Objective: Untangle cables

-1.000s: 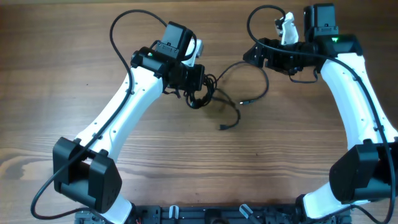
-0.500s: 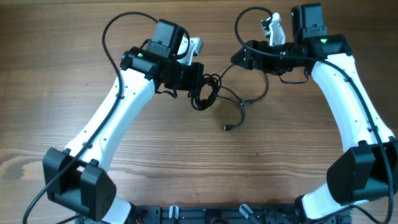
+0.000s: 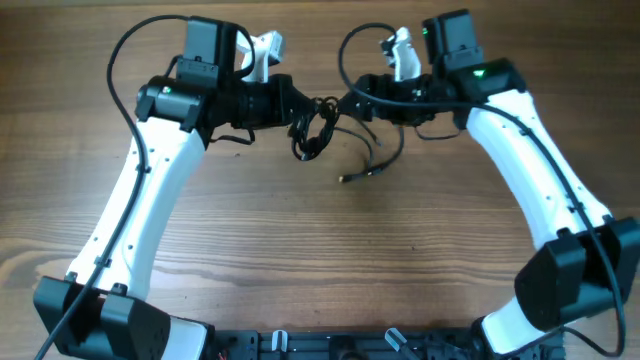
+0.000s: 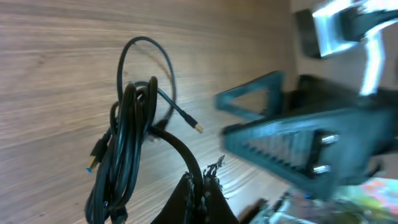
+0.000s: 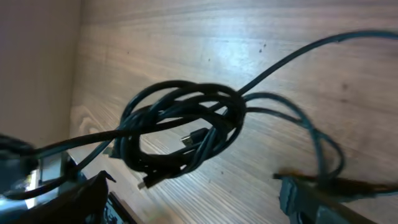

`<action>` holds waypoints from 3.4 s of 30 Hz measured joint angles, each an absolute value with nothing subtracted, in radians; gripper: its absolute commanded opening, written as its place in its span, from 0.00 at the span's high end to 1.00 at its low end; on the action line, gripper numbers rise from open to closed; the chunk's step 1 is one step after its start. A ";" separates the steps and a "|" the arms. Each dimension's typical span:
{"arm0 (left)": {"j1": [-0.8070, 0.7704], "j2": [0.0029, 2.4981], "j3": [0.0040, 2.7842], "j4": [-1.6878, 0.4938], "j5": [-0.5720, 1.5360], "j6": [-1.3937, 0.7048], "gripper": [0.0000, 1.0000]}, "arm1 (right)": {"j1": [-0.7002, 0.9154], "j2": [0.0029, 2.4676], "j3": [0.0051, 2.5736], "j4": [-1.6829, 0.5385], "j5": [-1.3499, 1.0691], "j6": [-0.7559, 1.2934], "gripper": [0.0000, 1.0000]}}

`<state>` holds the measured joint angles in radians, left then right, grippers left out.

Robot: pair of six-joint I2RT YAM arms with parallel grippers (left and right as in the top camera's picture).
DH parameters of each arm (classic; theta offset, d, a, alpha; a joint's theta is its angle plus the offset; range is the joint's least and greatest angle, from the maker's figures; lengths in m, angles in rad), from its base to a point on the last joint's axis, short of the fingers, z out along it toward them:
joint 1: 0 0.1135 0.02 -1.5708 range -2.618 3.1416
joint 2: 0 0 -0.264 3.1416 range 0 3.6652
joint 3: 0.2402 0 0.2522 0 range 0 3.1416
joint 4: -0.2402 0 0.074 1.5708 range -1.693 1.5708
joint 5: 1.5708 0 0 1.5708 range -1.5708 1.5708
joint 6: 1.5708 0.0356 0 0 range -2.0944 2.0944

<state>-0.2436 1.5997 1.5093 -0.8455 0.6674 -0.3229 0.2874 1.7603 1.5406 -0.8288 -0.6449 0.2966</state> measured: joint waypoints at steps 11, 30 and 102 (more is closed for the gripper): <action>-0.220 1.596 1.509 -0.799 0.735 -0.437 0.96 | 0.305 1.802 1.541 -0.810 -0.575 0.393 0.13; -0.248 1.539 1.509 -0.815 0.317 -0.571 0.96 | 0.309 1.829 1.541 -0.747 -0.618 0.315 0.12; -0.079 1.472 1.500 -1.006 0.310 -0.297 0.96 | 0.222 1.884 1.547 -0.952 -0.359 0.217 0.01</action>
